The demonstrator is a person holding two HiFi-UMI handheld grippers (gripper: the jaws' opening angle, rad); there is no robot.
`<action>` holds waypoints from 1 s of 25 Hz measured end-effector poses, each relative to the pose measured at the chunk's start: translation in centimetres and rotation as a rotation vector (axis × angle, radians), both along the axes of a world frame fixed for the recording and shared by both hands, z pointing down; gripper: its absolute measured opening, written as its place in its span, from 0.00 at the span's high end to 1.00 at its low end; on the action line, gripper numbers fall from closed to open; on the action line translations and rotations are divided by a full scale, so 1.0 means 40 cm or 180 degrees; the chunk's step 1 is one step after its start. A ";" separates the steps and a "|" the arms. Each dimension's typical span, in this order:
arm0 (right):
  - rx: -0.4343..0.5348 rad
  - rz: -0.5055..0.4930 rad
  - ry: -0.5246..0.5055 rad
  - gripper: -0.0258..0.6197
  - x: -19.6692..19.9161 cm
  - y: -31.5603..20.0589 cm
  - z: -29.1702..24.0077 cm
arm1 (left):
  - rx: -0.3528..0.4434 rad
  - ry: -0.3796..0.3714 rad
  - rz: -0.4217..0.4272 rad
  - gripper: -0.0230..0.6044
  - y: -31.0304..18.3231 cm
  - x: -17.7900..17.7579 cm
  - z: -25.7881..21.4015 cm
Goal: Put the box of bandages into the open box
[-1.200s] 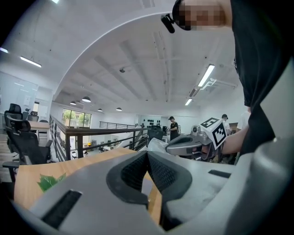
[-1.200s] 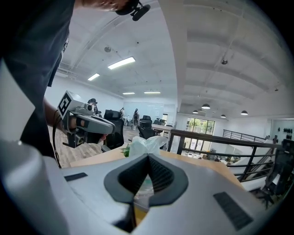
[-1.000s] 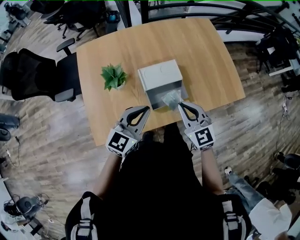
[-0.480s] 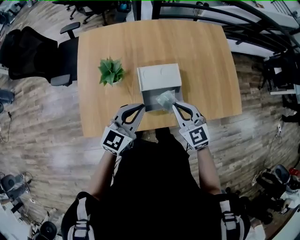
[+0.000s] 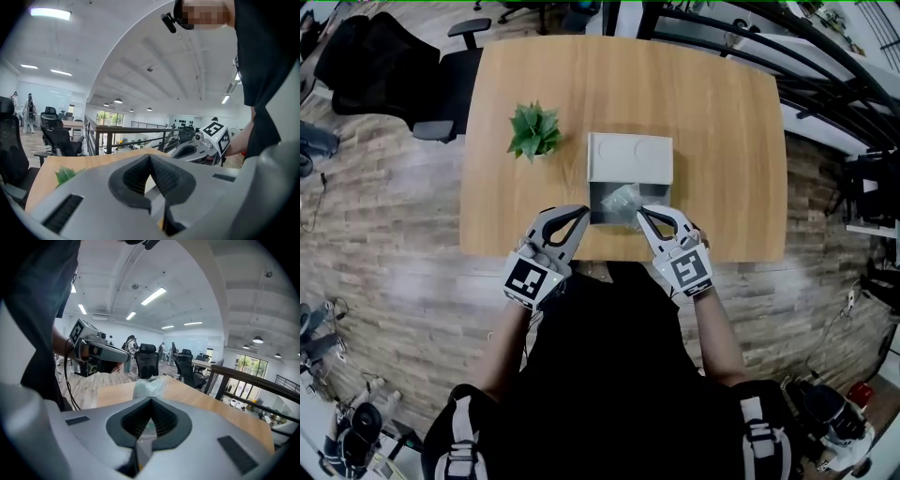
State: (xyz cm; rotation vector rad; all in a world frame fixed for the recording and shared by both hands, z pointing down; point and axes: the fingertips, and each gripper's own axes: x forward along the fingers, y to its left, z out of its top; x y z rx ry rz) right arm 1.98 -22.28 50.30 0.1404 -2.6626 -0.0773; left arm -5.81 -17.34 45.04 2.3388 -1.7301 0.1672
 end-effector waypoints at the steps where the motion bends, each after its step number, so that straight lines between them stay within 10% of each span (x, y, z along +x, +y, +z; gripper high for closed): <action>1: -0.0029 -0.0043 0.0010 0.92 -0.002 -0.001 0.007 | 0.0017 0.0005 -0.0055 0.93 0.000 -0.002 -0.002; 25: -0.0213 -0.0810 0.0413 0.92 -0.004 -0.033 0.244 | -0.0167 0.0002 -0.1127 0.93 0.093 0.024 0.048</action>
